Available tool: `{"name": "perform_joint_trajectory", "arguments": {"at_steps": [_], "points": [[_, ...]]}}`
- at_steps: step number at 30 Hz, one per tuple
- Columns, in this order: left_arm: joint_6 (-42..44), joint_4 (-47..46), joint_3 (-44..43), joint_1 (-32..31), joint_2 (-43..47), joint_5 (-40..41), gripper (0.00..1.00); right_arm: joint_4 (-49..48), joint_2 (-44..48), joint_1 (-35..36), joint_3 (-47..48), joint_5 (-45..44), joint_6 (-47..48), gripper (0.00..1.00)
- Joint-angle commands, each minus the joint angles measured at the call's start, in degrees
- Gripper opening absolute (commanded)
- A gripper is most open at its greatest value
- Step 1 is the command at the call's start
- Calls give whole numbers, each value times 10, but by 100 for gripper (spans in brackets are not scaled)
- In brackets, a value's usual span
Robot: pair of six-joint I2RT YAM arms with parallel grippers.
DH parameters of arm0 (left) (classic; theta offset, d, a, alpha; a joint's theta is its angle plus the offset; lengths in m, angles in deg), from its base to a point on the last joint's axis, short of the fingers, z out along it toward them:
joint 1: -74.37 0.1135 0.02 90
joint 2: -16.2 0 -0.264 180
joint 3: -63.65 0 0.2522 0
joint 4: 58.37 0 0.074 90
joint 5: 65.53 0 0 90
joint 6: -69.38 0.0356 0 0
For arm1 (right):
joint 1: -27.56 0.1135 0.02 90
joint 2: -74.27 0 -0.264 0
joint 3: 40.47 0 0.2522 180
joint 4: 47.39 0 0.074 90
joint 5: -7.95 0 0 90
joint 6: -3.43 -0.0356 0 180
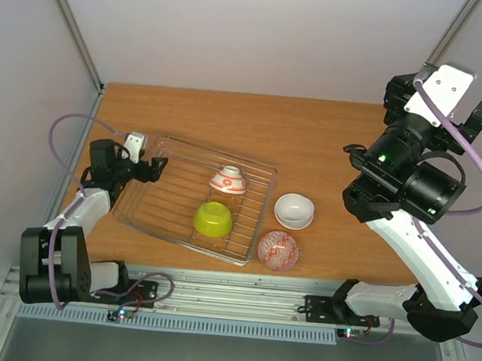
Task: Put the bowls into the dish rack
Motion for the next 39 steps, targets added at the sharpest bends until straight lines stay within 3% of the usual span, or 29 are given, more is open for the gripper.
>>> {"name": "perform_joint_trajectory", "arguments": {"at_steps": [1, 3, 6, 7, 9, 10, 13, 16, 18, 19, 21, 22, 26, 30, 34, 39], "points": [[-9, -28, 0, 3, -1, -16, 89, 34, 26, 0, 18, 49, 283, 99], [-10, -29, 0, 3, 0, -19, 89, 99, 41, 1, 20, 67, 238, 99], [-13, -31, 0, 3, -3, -23, 89, 303, 69, 1, 21, 70, 104, 99], [-14, -31, 0, 3, -3, -23, 89, 422, 77, 1, 25, 73, 34, 99], [-14, -30, 0, 3, -1, -21, 90, 785, 86, 4, 55, 92, -172, 99], [-13, -29, 0, 3, 0, -19, 90, 898, 85, 15, 65, 97, -239, 99], [-10, -28, 2, 3, 7, -14, 90, 1022, 87, 25, 17, 99, -331, 99], [-8, -26, 2, 3, 10, -13, 90, 1070, 86, 24, -60, 74, -405, 99], [-8, -25, 0, 3, 11, -13, 90, 1218, 75, 23, -58, 83, -587, 96], [-8, -23, 0, 3, 11, -13, 90, 1333, 69, 22, -34, 135, -709, 94], [-4, -21, 0, 3, 11, -8, 90, 1452, 80, 12, 2, 322, -871, 92], [-3, -21, -1, 3, 11, -6, 90, 1476, 83, 4, 11, 360, -915, 91], [-1, -23, -2, 3, 4, -7, 90, 1553, 70, -48, 16, 330, -1049, 86], [-1, -19, -6, 3, -10, -10, 90, 1557, 78, -116, -20, 421, -1140, 78], [2, -12, -8, 3, -3, -9, 90, 1496, 121, -120, -118, 515, -1203, 65], [-1, -16, -6, 3, -5, -11, 90, 1342, 160, -130, -273, 644, -1242, 52]]}}
